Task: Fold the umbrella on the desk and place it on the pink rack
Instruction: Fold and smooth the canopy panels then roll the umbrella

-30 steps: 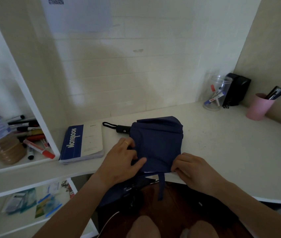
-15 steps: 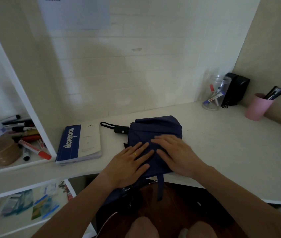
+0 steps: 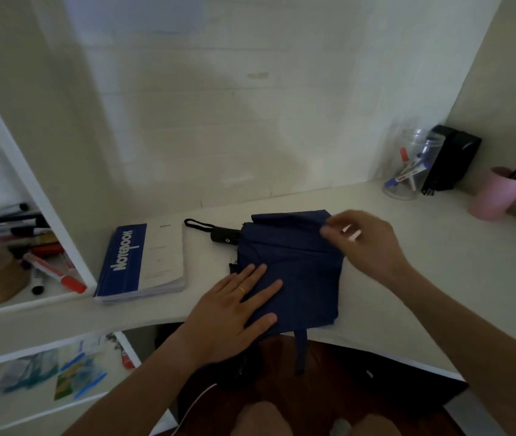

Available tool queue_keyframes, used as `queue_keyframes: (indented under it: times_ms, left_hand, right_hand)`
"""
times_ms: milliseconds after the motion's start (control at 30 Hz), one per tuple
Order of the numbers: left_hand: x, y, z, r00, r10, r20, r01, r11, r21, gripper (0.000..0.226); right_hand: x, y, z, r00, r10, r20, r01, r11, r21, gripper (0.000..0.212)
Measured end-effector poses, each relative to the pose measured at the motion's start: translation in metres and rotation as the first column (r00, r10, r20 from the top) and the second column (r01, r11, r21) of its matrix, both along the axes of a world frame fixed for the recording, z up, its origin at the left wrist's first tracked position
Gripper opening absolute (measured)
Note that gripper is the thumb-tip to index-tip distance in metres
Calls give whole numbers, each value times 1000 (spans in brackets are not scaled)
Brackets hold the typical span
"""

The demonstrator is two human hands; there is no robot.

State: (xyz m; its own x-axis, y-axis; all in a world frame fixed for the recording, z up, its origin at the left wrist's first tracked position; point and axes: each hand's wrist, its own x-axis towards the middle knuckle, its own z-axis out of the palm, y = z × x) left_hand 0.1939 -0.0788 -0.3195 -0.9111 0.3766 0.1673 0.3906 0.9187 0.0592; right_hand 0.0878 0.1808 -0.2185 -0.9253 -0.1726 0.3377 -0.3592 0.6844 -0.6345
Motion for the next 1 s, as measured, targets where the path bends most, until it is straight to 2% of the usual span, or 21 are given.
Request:
queue_keyframes:
  times_ms: [33, 67, 100, 133, 200, 233, 333, 400, 467, 600, 700, 867, 933, 1000]
  left_hand:
    - [0, 0, 1, 1000, 4, 0, -4, 1000, 3, 63]
    - [1, 1, 1, 1000, 6, 0, -6, 1000, 9, 64]
    - [1, 1, 2, 1000, 8, 3, -8, 1000, 14, 64]
    - [1, 1, 3, 1000, 12, 8, -12, 1000, 13, 65]
    - [1, 1, 3, 1000, 17, 19, -18, 1000, 9, 64]
    - [1, 1, 3, 1000, 18, 21, -19, 1000, 8, 64]
    - [1, 1, 2, 1000, 16, 10, -16, 1000, 5, 63]
    - [0, 1, 1, 1000, 11, 3, -11, 1000, 8, 63]
    - [1, 2, 1, 1000, 8, -4, -8, 1000, 15, 62]
    - [1, 1, -1, 1000, 11, -26, -11, 1000, 23, 64]
    - [1, 1, -2, 999, 4, -54, -1, 999, 43, 64]
    - [3, -1, -2, 991, -38, -131, 53, 992, 115, 59]
    - [5, -1, 0, 986, -49, -159, 78, 980, 184, 58]
    - [11, 2, 0, 976, 11, -217, 50, 961, 272, 59]
  right_hand:
    - [-17, -4, 14, 990, -125, 70, 128, 991, -46, 41]
    - [-31, -8, 24, 957, -199, 210, 215, 975, -55, 51]
    - [-43, -12, 30, 906, -209, 369, 250, 966, -67, 56]
    - [-50, -18, 32, 846, -164, 507, 247, 964, -101, 55]
    - [-54, -30, 35, 771, -56, 634, 244, 946, -214, 43]
    - [-54, -34, 36, 771, -29, 636, 259, 927, -272, 39]
    - [-54, -34, 39, 848, 37, 528, 257, 844, -471, 22]
    - [-50, -25, 38, 894, 130, 428, 173, 782, -599, 17]
    - [-37, -15, 35, 922, 206, 328, 63, 756, -651, 23]
    - [0, 2, 21, 958, 244, 150, -135, 846, -515, 9]
    - [25, 15, 5, 946, 321, 53, -277, 880, -386, 15]
    - [49, 25, -28, 926, 377, 15, -370, 916, -153, 28]
    - [53, 26, -41, 920, 391, 31, -388, 919, -66, 31]
    - [55, 28, -52, 917, 396, 47, -397, 917, 33, 31]
